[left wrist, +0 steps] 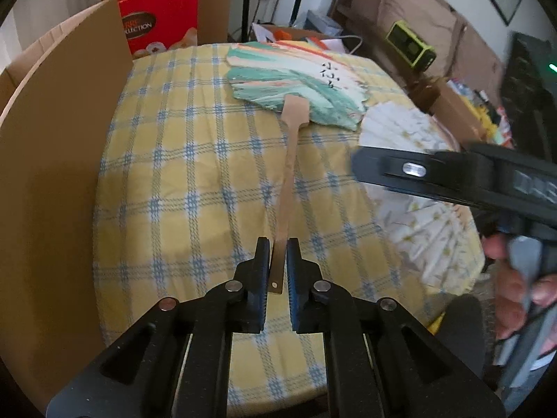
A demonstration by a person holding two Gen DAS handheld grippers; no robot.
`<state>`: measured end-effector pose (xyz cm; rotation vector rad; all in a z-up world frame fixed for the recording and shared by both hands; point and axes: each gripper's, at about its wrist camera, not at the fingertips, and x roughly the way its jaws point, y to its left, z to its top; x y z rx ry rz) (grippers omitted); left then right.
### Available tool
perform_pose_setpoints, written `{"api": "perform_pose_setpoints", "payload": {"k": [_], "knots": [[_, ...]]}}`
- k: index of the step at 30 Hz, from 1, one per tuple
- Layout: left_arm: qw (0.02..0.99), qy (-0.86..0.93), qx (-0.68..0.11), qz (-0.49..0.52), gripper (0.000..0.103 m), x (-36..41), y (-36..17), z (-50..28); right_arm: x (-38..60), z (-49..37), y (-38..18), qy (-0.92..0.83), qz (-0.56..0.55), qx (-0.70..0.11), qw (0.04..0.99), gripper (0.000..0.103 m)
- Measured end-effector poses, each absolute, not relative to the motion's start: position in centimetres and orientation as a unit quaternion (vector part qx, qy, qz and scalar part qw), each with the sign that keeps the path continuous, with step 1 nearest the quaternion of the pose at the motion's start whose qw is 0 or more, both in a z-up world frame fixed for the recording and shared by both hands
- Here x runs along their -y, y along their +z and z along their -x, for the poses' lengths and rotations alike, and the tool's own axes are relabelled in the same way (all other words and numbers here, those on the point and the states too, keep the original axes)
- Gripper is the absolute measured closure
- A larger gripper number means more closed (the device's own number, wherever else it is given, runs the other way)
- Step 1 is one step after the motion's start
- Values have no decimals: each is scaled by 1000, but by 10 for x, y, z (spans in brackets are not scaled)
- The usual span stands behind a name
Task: Organize objects
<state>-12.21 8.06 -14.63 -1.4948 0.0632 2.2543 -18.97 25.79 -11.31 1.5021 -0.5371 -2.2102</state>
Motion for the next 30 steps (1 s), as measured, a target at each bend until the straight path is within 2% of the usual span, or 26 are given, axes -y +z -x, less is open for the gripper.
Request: {"api": "perform_pose_setpoints", "payload": {"k": [7,10,12,14,30], "knots": [[238,808,8,538,95,-80,-140,117,-235,202,-135,-769,-563,212,217,47],[244,809,14,535,95,-81,-138,115,-226,202,-140,-769,-562,209,223,52],[245,809,17,533,95,-80,-138,114,-222,202,-141,-765,-564,207,232,75],[245,812,21,529,95,-80,-137,114,-217,202,-142,-766,-561,204,238,83],[254,833,37,491,95,-57,-114,86,-193,160,-106,-817,-487,147,273,88]]}}
